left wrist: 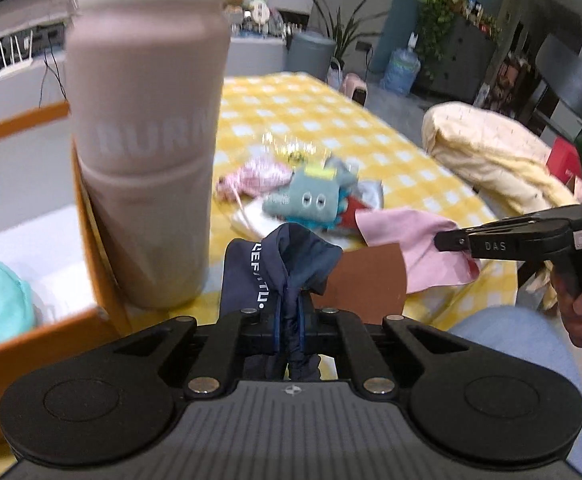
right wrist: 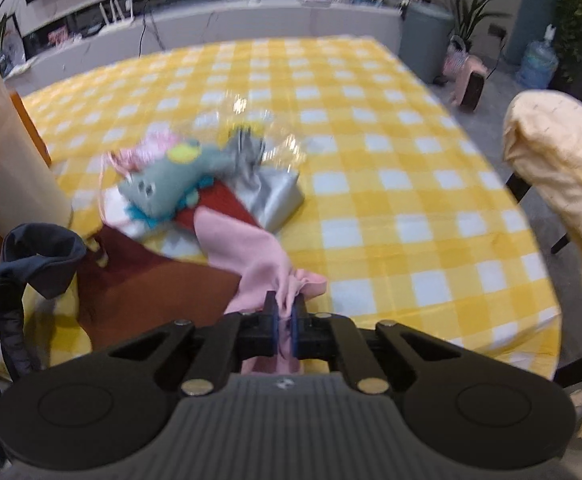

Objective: Organize soft objects
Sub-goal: 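Lift the navy cap with the left gripper while the right gripper grasps the pink cloth, then carry the navy cap and pink cloth with both grippers over the white box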

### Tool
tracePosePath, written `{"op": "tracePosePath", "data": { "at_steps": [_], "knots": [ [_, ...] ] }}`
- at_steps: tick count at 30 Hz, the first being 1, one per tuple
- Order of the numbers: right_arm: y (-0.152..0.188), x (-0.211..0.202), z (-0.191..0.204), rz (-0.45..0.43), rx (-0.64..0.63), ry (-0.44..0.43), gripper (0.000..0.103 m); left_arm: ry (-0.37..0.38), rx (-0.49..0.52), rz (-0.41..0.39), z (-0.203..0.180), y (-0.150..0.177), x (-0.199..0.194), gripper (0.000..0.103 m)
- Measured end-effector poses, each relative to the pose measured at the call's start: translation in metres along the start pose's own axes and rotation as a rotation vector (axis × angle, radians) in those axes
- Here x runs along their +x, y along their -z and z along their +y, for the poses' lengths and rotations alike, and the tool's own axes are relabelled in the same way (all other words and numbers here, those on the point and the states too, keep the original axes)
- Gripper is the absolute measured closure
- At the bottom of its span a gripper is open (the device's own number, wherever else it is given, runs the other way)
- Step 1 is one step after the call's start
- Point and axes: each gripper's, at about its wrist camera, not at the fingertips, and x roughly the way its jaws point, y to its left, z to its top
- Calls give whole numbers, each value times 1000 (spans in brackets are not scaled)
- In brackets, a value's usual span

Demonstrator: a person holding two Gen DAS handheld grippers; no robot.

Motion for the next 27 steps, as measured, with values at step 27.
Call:
{"op": "tracePosePath", "data": {
  "at_steps": [27],
  "knots": [
    [-28,-165,126,-308,-142,-322,100,-178,-55,-334,34,-19,-148,95]
  ]
}}
